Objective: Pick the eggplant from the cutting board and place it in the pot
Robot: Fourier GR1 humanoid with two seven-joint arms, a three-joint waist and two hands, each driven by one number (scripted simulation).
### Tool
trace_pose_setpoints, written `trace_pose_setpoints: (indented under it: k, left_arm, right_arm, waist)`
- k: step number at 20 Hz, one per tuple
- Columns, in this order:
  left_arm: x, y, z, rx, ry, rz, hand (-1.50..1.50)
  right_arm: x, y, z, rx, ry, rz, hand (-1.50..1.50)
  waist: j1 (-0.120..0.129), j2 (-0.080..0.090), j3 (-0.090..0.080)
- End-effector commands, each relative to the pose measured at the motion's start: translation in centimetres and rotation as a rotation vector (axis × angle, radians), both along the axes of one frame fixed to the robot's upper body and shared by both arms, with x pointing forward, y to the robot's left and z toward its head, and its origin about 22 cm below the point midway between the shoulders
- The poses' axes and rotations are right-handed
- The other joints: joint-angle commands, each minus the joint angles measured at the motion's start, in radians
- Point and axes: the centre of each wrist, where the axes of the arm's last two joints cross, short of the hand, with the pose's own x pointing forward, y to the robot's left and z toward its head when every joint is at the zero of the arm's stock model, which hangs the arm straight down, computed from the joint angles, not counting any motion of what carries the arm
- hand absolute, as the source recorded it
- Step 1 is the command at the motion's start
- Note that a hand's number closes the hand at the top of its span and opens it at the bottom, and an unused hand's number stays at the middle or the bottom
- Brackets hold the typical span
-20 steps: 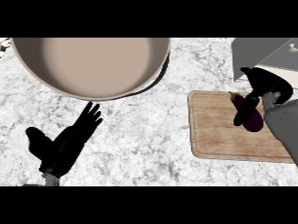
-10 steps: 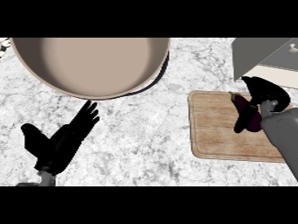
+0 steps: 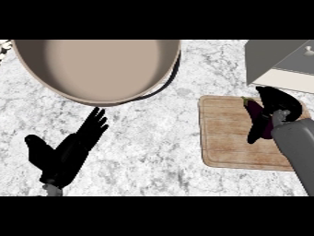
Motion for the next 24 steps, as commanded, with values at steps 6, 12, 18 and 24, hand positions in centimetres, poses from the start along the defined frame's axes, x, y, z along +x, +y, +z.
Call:
trace_pose_setpoints:
  k: [6, 12, 18, 24]
  left_arm:
    - [0.3, 1.0, -0.1, 0.01, -0.024, -0.006, 0.0]
    - [0.6, 0.3, 2.0, 0.009, -0.023, -0.004, 0.0]
    - [0.8, -1.1, -0.9, 0.005, -0.022, 0.007, 0.0]
    - [0.9, -0.4, 0.8, 0.002, -0.034, -0.072, 0.0]
  right_arm:
    - [0.1, -1.0, -0.9, -0.049, 0.051, -0.037, -1.5]
    - [0.6, -3.2, -2.8, 0.095, 0.034, 0.024, 1.5]
    - [-0.9, -0.8, -3.0, 0.074, -0.002, 0.098, 1.5]
    - [2.8, 3.1, 1.9, 0.147, -0.228, 0.548, 1.5]
  waist:
    - [-0.002, 0.0, 0.0]
    - [0.002, 0.001, 0.001]
    - [-0.007, -0.001, 0.0]
    - [0.083, 0.021, 0.005]
